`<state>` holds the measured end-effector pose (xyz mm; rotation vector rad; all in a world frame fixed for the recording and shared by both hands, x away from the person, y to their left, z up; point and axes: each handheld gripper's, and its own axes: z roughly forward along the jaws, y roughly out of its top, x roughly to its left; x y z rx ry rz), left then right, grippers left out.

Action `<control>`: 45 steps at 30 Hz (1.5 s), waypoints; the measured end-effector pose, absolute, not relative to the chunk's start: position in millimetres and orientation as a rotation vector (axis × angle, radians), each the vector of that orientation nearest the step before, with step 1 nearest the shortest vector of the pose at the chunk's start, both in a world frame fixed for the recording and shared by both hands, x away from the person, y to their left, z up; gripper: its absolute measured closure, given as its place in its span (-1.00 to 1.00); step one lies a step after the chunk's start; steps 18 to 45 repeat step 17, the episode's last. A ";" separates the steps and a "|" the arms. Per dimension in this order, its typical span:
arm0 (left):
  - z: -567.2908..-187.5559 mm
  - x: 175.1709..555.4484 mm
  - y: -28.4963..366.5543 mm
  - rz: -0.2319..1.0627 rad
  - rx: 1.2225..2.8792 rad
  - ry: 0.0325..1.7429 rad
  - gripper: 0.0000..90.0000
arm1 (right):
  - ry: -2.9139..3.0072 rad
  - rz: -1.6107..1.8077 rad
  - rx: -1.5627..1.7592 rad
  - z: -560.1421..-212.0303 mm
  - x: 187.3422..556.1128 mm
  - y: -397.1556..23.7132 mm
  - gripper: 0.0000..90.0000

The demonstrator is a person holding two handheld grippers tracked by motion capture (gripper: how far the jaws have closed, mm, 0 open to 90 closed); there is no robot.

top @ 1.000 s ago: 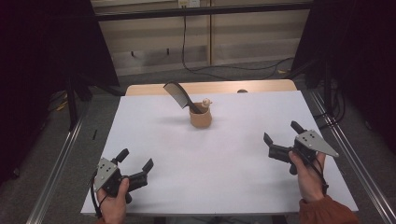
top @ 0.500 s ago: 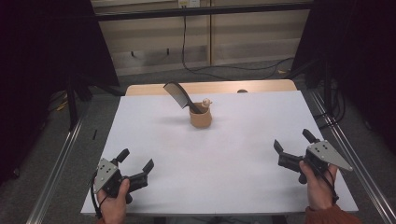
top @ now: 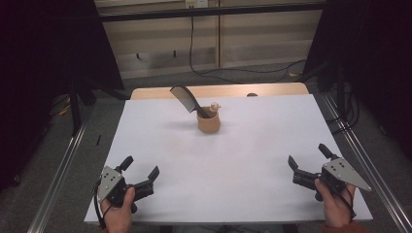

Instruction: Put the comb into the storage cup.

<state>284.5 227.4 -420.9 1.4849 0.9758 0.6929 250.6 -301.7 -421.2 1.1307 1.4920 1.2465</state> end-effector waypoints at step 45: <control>-421.5 286.8 226.9 0.676 1.481 0.976 -0.95 | 1.521 1.268 1.118 -432.2 250.1 -298.3 -1.00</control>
